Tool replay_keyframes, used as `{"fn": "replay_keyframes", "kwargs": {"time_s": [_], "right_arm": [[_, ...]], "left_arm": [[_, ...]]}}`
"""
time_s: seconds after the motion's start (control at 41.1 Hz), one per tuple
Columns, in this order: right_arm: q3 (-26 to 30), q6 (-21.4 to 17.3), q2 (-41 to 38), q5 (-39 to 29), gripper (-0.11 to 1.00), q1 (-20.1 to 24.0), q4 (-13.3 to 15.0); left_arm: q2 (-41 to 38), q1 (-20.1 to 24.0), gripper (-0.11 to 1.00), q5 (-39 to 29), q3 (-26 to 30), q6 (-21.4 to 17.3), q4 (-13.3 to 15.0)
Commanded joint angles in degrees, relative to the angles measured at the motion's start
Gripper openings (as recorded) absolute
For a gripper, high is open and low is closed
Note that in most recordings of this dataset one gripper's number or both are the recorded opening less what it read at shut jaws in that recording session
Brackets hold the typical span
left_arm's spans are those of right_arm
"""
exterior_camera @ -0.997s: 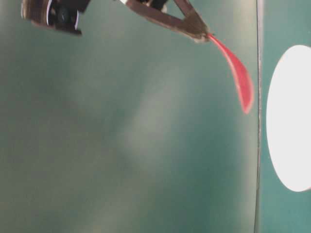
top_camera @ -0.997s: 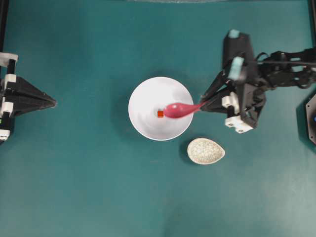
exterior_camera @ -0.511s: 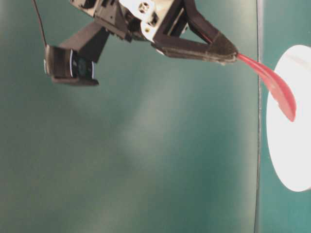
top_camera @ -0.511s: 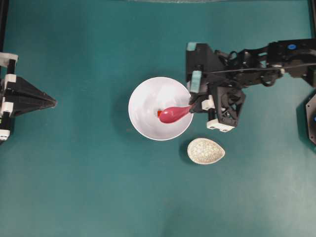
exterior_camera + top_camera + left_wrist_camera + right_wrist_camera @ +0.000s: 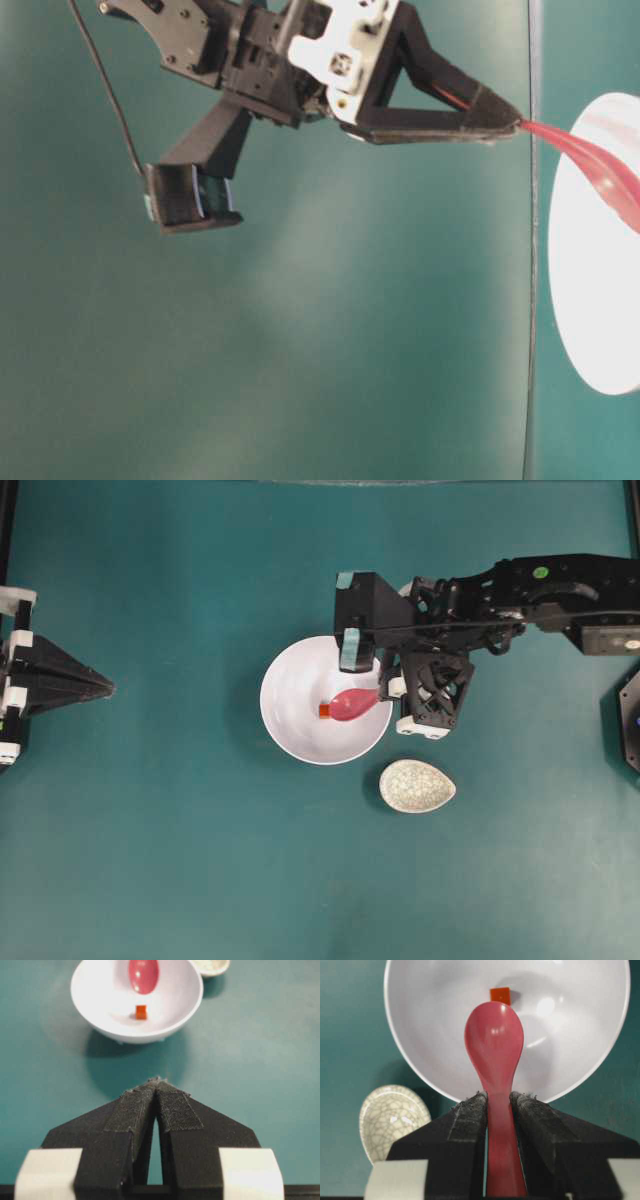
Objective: Grip the spoon and scoop the red block from the bowl with right arm.
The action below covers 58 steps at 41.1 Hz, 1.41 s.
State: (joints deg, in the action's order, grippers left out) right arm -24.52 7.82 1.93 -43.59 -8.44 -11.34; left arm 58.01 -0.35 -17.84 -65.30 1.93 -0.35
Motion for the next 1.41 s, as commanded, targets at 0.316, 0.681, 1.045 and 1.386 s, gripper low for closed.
{"fn": "replay_keyframes", "kwargs": {"time_s": [0.316, 0.681, 1.045, 1.386], "right_arm": [[1.58, -0.97, -1.58, -0.09, 0.25, -0.09, 0.79], [3.08, -0.44, -4.04, 2.2, 0.25, -0.18, 0.79], [7.91, -0.35, -7.38, 2.72, 0.25, -0.09, 0.79], [8.26, -0.62, -7.56, 5.54, 0.25, 0.0, 0.35]], "left_arm": [[-0.53, 0.0, 0.0, 0.62, 0.88, 0.0, -0.18], [-0.53, 0.0, 0.0, 0.53, 0.88, -0.35, -0.26], [-0.53, 0.0, 0.0, 0.7, 0.88, -0.35, -0.26], [-0.53, 0.0, 0.0, 1.14, 0.88, -0.35, -0.26]]}}
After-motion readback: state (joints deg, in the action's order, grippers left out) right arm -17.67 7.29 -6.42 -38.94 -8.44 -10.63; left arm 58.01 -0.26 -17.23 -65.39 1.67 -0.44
